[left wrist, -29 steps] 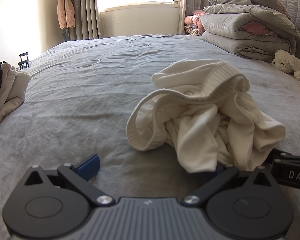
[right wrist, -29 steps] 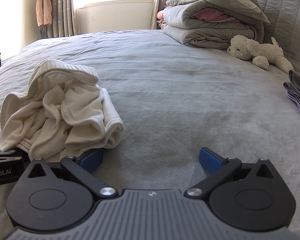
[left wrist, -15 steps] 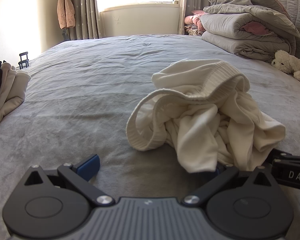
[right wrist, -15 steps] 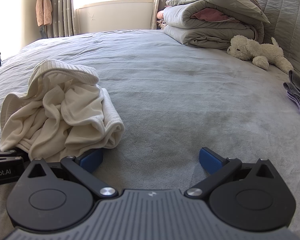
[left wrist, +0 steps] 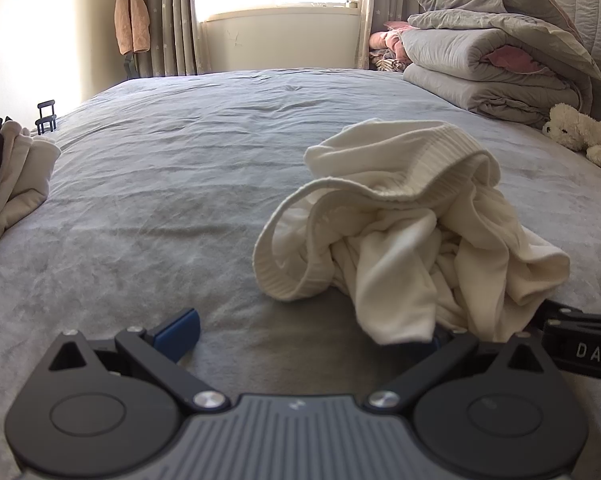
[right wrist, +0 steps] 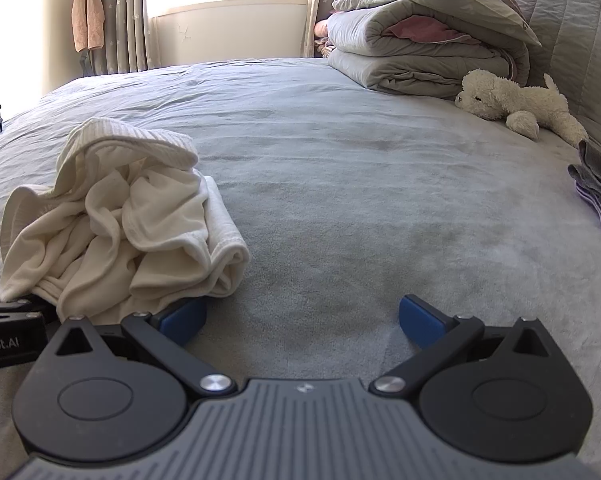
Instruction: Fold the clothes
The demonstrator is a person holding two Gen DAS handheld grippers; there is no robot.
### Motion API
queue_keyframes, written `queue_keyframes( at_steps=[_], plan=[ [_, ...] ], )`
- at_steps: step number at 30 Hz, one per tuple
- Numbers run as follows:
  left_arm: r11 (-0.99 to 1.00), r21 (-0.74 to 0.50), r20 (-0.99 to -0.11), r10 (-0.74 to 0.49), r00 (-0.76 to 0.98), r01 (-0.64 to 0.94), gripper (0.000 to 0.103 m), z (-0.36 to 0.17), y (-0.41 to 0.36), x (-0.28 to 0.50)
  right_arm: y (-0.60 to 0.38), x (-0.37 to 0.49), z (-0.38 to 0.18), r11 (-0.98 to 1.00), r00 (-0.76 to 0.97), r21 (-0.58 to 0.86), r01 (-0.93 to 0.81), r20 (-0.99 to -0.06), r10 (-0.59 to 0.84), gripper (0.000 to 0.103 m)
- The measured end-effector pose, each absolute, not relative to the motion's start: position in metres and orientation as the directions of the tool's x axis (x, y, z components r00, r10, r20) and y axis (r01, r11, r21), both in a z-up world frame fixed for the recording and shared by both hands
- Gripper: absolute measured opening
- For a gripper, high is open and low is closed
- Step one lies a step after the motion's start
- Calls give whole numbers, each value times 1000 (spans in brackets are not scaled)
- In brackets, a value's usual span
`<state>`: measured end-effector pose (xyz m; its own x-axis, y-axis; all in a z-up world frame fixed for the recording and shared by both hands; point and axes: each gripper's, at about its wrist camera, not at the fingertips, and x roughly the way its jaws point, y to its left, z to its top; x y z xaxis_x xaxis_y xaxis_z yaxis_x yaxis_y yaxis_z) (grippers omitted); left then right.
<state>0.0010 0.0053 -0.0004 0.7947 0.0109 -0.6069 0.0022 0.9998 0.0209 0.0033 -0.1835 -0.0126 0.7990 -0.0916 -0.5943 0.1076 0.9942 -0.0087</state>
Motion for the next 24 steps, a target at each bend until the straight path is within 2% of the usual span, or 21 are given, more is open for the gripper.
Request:
queue_keyframes(
  at_steps=[7, 9, 11, 12, 14, 16, 17, 18, 19, 20, 22, 24],
  plan=[
    [998, -48, -605, -55, 794, 33, 101, 6, 15, -1, -184, -2, -10, 997, 795, 10, 74, -604, -53, 103],
    [998, -48, -598, -66, 799, 46, 92, 8, 15, -2, -184, -3, -9, 998, 797, 13, 58, -603, -39, 103],
    [996, -38, -592, -87, 801, 80, 76, 12, 15, -1, -184, -4, -7, 999, 800, 20, 45, -599, -24, 98],
    [995, -38, -591, -101, 800, 97, 73, 14, 15, 1, -184, -4, -6, 999, 803, 21, 39, -596, -19, 90],
    [989, -46, -595, -139, 792, 139, 54, 18, 14, 5, -184, -2, -3, 999, 808, 27, 25, -590, -4, 79],
    [984, -41, -599, -162, 784, 172, 45, 20, 13, 10, -184, 1, 0, 999, 807, 42, 1, -590, 24, 66],
    [981, -34, -600, -171, 781, 188, 34, 20, 12, 12, -185, 3, 2, 999, 806, 49, -12, -591, 39, 62],
    [978, -31, -601, -183, 778, 205, 26, 21, 13, 14, -185, 5, 3, 998, 804, 57, -25, -592, 54, 53],
    [976, -34, -600, -190, 777, 213, 11, 23, 14, 17, -185, 8, 5, 997, 801, 67, -40, -595, 72, 44],
    [976, -44, -597, -196, 778, 212, 8, 25, 16, 18, -186, 11, 8, 995, 796, 82, -56, -598, 94, 40],
    [975, -91, -584, -217, 782, 203, 7, 33, 26, 22, -188, 21, 12, 990, 778, 119, -83, -613, 138, 11],
    [972, -142, -553, -236, 799, 189, 7, 43, 40, 24, -190, 36, 18, 984, 749, 151, -90, -641, 167, 10]
  ],
)
